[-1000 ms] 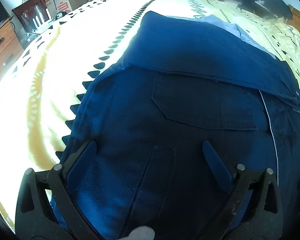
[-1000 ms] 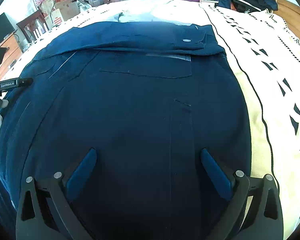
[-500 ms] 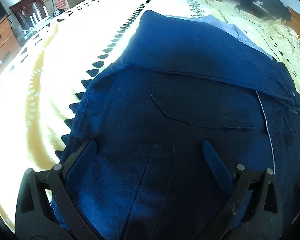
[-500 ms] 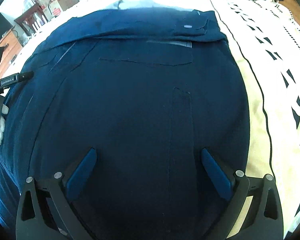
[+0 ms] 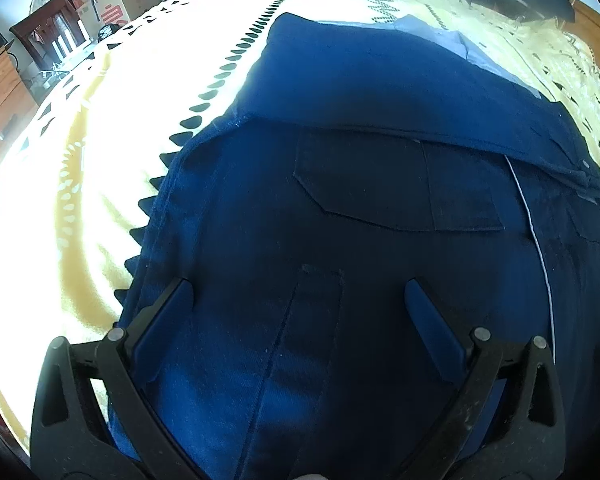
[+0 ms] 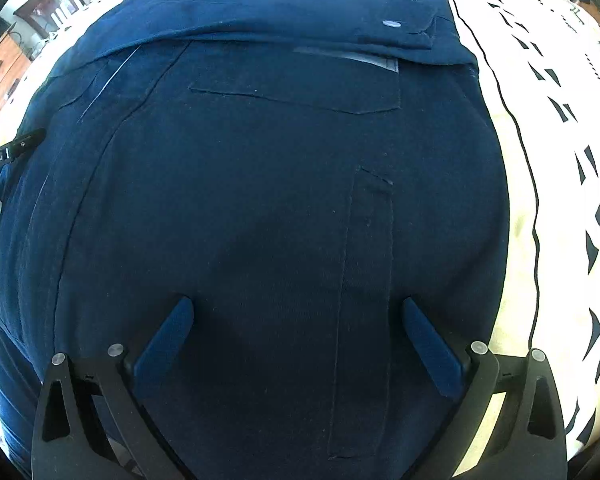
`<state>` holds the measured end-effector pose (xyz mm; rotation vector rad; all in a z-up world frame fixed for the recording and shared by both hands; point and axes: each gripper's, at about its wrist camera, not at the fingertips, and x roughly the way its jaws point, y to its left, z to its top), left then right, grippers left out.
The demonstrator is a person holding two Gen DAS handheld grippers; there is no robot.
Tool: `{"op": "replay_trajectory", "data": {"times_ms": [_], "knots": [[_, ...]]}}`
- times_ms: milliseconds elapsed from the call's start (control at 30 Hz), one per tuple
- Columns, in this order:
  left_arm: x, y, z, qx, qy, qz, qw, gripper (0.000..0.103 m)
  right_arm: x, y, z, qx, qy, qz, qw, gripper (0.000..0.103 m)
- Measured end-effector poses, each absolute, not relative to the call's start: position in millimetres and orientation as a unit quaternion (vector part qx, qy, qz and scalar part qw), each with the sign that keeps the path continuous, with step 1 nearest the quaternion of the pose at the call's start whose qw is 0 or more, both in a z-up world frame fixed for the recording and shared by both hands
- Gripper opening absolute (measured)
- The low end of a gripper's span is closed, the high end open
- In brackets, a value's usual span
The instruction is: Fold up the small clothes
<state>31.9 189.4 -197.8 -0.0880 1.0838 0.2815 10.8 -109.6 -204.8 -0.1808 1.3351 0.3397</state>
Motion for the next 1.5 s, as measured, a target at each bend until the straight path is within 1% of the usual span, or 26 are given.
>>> {"op": "replay_trajectory", "data": {"times_ms": [133, 433, 933, 1500], "knots": [[34, 186, -198, -0.028, 0.515, 0.132, 0.846, 0.103, 6, -111, -205, -0.082, 0.587, 0.16, 0.79, 0.103], [28, 185, -199, -0.031, 0.506, 0.128, 0.852, 0.103, -10, -114, -210, -0.053, 0.502, 0.144, 0.851, 0.103], [8, 175, -197, -0.034, 0.49, 0.129, 0.861, 0.103, -14, -111, -214, -0.052, 0.474, 0.148, 0.867, 0.103], [7, 180, -196, -0.04, 0.488, 0.127, 0.863, 0.103, -11, -114, -214, -0.046, 0.473, 0.154, 0.867, 0.103]]}}
